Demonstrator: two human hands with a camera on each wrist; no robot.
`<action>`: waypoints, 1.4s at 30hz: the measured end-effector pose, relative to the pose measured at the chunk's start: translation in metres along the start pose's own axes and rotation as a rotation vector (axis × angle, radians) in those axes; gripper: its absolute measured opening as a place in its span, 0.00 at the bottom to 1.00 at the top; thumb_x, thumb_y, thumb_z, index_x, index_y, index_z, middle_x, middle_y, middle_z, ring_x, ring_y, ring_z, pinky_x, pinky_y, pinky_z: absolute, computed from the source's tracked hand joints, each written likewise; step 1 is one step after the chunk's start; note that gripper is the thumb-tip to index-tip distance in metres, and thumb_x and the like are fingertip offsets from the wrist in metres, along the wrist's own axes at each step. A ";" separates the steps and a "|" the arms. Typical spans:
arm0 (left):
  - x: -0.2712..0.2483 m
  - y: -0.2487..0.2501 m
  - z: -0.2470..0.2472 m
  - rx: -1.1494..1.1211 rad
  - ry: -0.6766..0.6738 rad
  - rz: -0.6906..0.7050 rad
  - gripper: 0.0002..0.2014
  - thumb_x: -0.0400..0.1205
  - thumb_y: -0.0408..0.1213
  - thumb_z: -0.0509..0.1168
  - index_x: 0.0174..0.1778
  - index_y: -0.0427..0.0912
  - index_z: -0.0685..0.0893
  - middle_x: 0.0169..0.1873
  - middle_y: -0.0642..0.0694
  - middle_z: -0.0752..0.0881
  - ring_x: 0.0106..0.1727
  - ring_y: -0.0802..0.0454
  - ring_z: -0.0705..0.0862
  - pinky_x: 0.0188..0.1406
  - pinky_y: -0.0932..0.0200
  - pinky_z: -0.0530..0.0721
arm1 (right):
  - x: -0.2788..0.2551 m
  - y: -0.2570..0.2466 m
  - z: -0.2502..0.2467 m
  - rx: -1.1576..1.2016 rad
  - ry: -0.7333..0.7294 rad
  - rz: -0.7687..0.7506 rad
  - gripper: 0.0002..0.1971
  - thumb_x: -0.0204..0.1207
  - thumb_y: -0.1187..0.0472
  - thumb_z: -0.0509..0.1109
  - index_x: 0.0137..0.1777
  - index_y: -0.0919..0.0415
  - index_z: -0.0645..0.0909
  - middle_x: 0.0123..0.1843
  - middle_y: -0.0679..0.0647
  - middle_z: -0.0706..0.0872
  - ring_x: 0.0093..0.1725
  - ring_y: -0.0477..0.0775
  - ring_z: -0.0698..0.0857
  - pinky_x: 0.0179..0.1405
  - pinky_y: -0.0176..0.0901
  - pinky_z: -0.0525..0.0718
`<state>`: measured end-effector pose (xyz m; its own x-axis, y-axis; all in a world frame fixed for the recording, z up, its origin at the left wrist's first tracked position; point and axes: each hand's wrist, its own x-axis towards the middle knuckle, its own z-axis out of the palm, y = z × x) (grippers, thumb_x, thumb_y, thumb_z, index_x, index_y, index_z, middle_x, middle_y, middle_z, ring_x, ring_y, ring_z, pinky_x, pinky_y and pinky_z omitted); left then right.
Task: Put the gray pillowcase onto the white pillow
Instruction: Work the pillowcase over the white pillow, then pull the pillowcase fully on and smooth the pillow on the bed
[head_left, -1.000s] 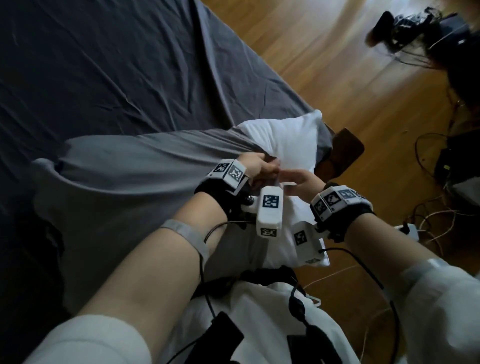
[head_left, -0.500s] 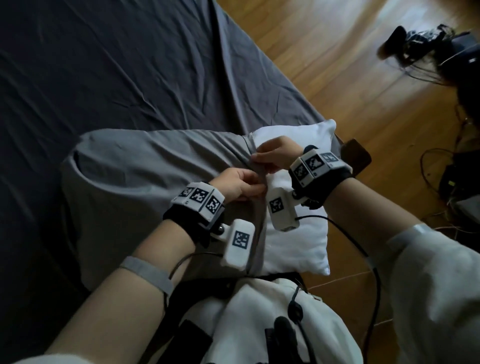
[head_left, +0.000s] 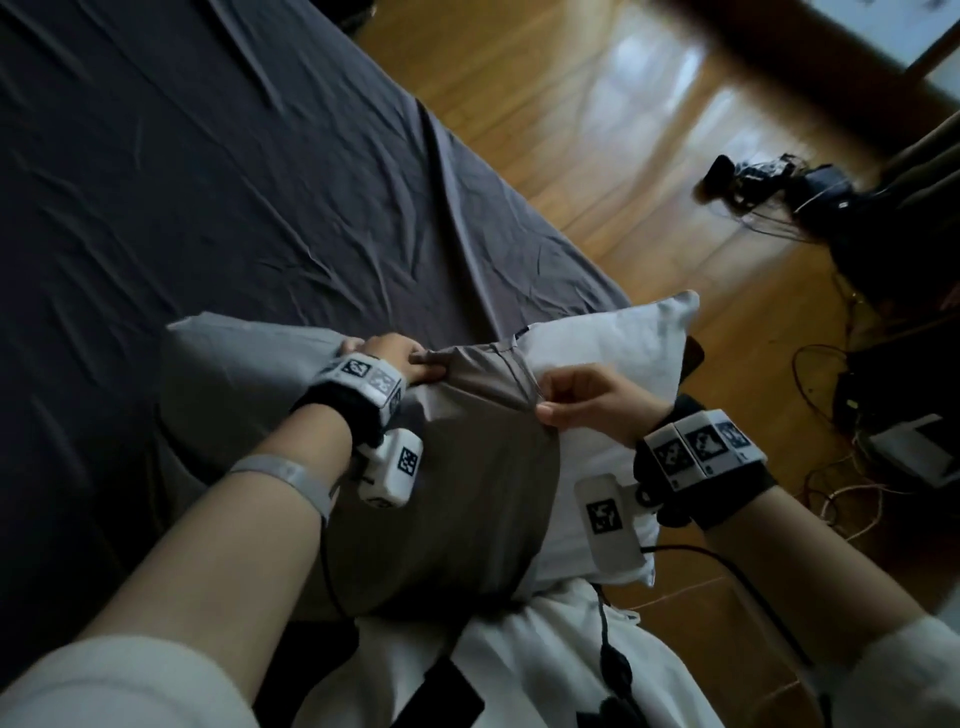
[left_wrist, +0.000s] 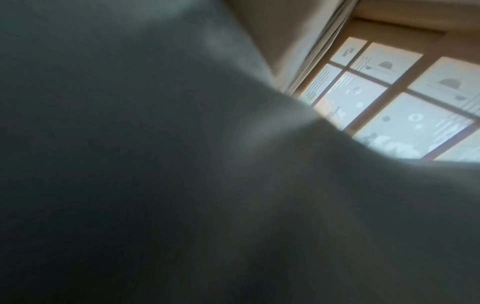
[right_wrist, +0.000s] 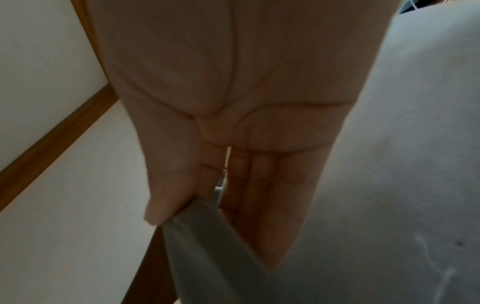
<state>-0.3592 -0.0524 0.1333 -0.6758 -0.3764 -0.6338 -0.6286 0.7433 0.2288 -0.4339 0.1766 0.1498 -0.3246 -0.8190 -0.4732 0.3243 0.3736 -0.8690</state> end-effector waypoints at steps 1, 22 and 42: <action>-0.004 0.000 0.001 -0.010 0.072 0.002 0.13 0.78 0.58 0.62 0.47 0.55 0.84 0.57 0.45 0.86 0.66 0.44 0.79 0.69 0.52 0.65 | -0.001 0.000 0.002 -0.003 0.020 0.014 0.15 0.73 0.74 0.67 0.29 0.63 0.68 0.21 0.42 0.72 0.25 0.37 0.72 0.29 0.25 0.73; -0.130 -0.072 -0.043 -0.405 0.600 0.597 0.22 0.62 0.59 0.61 0.50 0.57 0.77 0.42 0.77 0.80 0.44 0.62 0.77 0.58 0.44 0.76 | -0.015 -0.087 0.111 0.179 0.020 -0.522 0.40 0.60 0.61 0.82 0.69 0.38 0.66 0.61 0.62 0.83 0.62 0.59 0.81 0.61 0.52 0.82; -0.199 -0.168 0.041 -1.374 0.437 -0.438 0.31 0.78 0.61 0.59 0.26 0.34 0.86 0.17 0.42 0.85 0.21 0.49 0.82 0.27 0.60 0.77 | -0.004 -0.034 0.154 0.537 0.243 -0.188 0.07 0.48 0.63 0.78 0.28 0.53 0.86 0.29 0.44 0.85 0.30 0.41 0.83 0.37 0.32 0.82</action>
<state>-0.1033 -0.0791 0.1907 -0.2471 -0.7395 -0.6262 -0.4992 -0.4567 0.7364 -0.3072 0.1004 0.2038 -0.5919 -0.7034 -0.3935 0.6237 -0.0904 -0.7764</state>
